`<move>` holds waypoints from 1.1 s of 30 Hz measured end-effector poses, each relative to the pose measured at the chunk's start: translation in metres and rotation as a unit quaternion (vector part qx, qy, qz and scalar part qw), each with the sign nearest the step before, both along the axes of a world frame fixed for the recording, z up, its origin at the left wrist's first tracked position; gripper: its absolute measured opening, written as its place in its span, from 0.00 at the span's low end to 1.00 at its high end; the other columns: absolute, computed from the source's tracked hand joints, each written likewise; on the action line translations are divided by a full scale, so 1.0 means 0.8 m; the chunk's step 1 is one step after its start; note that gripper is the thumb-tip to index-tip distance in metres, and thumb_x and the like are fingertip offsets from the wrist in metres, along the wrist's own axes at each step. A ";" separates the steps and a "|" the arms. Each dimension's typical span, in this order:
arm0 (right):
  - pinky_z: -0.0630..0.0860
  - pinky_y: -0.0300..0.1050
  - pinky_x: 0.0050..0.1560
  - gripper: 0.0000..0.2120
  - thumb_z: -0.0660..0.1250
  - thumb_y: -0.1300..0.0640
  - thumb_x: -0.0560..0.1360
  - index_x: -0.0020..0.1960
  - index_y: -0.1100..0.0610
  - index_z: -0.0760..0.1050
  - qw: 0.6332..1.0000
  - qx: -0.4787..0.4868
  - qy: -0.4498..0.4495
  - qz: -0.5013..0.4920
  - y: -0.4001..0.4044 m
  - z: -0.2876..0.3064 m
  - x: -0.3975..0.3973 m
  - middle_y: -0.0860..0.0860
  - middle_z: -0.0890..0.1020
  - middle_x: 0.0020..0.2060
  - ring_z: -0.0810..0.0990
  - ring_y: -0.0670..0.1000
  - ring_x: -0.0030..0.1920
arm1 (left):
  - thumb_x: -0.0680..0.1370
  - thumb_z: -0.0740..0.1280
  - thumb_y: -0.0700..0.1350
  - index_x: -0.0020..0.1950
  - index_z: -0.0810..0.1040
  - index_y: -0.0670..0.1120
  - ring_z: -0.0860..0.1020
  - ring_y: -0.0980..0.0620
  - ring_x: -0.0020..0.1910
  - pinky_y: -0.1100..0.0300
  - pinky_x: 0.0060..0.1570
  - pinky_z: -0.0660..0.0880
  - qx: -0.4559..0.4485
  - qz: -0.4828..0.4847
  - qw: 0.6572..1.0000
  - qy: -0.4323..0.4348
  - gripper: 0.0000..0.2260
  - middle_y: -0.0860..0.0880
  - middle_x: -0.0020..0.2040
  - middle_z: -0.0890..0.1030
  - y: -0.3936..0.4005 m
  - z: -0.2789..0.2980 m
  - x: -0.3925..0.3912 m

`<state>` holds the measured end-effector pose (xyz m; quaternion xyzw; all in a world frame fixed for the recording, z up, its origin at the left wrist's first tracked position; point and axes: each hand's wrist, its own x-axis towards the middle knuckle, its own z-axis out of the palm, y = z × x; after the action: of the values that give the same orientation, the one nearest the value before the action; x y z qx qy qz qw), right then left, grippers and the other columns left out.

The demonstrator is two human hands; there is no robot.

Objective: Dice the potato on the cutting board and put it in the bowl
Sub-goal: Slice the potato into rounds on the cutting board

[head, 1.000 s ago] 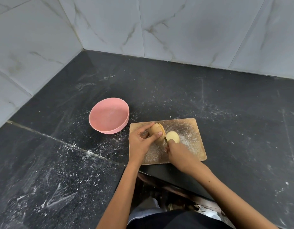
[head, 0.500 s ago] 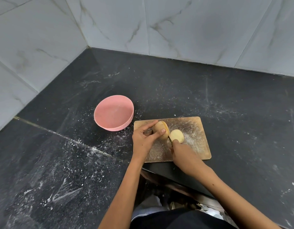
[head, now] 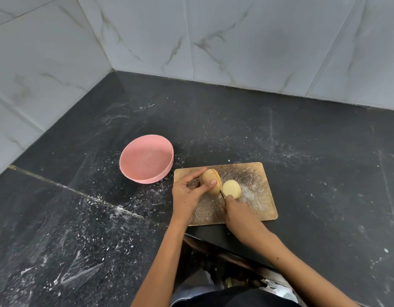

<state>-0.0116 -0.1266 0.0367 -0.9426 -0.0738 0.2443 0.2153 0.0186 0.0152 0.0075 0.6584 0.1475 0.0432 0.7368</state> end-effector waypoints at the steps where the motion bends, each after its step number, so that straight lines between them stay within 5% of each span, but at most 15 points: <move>1: 0.67 0.47 0.40 0.07 0.52 0.63 0.81 0.58 0.61 0.64 1.000 0.002 0.001 -0.001 -0.001 0.000 0.001 0.60 0.78 0.50 0.77 0.60 0.48 | 0.66 0.78 0.35 0.56 0.83 0.40 0.82 0.49 0.55 0.52 0.57 0.78 0.000 0.001 1.000 -0.001 0.19 0.45 0.53 0.84 0.000 0.000 0.001; 5: 0.73 0.50 0.46 0.10 0.52 0.64 0.80 0.61 0.60 0.64 1.000 -0.002 0.005 0.002 0.005 0.004 0.020 0.59 0.77 0.54 0.78 0.60 0.52 | 0.66 0.78 0.34 0.54 0.84 0.42 0.82 0.49 0.53 0.55 0.53 0.79 -0.009 0.018 1.000 0.005 0.17 0.46 0.51 0.85 -0.001 0.001 0.002; 16: 0.66 0.47 0.43 0.11 0.50 0.63 0.82 0.63 0.61 0.63 0.999 -0.038 -0.034 0.020 0.009 0.018 0.021 0.59 0.77 0.56 0.77 0.59 0.54 | 0.67 0.77 0.34 0.54 0.83 0.41 0.82 0.53 0.49 0.63 0.45 0.78 -0.001 0.027 1.000 -0.004 0.16 0.47 0.50 0.85 -0.002 0.007 0.003; 33: 0.66 0.46 0.42 0.12 0.50 0.65 0.81 0.63 0.60 0.64 0.998 -0.043 -0.043 0.025 0.011 0.019 0.029 0.57 0.77 0.54 0.78 0.57 0.52 | 0.67 0.77 0.36 0.52 0.84 0.44 0.82 0.59 0.47 0.59 0.48 0.80 0.026 0.029 0.999 0.008 0.14 0.52 0.47 0.85 -0.006 0.010 0.006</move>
<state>0.0117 -0.1178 0.0518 -0.9583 -0.0963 0.2123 0.1652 0.0231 0.0108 0.0152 0.6728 0.1714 0.0635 0.7169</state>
